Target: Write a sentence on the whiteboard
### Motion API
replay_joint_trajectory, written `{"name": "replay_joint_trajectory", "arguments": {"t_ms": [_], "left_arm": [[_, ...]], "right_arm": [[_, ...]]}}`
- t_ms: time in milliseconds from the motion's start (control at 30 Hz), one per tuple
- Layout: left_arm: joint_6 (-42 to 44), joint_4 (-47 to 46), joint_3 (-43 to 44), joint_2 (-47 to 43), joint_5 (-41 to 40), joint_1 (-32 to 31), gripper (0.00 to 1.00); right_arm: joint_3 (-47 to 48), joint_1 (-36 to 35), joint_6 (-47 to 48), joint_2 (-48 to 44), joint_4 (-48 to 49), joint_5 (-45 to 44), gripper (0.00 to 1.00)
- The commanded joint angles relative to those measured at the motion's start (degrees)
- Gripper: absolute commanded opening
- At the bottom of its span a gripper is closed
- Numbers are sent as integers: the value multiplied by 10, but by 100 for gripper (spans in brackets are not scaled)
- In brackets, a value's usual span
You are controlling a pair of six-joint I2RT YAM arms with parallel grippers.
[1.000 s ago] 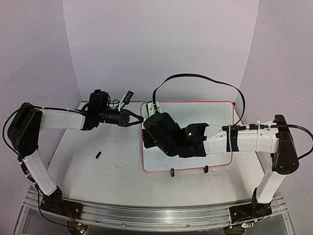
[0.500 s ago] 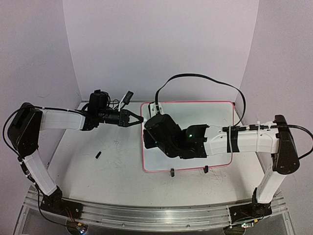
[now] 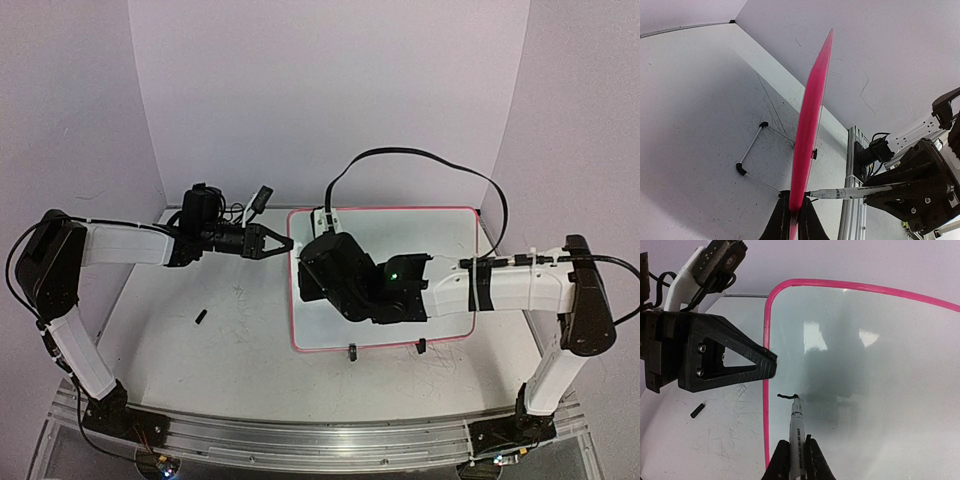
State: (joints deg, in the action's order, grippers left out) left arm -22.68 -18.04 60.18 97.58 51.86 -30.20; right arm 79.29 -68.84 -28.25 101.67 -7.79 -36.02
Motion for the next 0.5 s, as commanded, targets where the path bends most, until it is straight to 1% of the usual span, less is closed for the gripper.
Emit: {"name": "replay_joint_trajectory", "arguments": {"t_ms": [0,133,233,333,467], "left_arm": [[-16,-11,-2,-13,22,-4,1],[-17,-12,-2,-13,21,-4,1],[-16,-12,-4,-14,19,-4,1],[-16,-12,-5,-14,18,-4,1],[-17,-12,-7,-14,17,-4,1]], "right_arm": [[-5,11,-8,-22,-13,-26,0],[2,1,20,-29,-4,-4,0],[-25,-25,70,-57,51,2,0],[-50,-24,57,-71,61,5,0],[-47,-21,52,-65,57,5,0]]}}
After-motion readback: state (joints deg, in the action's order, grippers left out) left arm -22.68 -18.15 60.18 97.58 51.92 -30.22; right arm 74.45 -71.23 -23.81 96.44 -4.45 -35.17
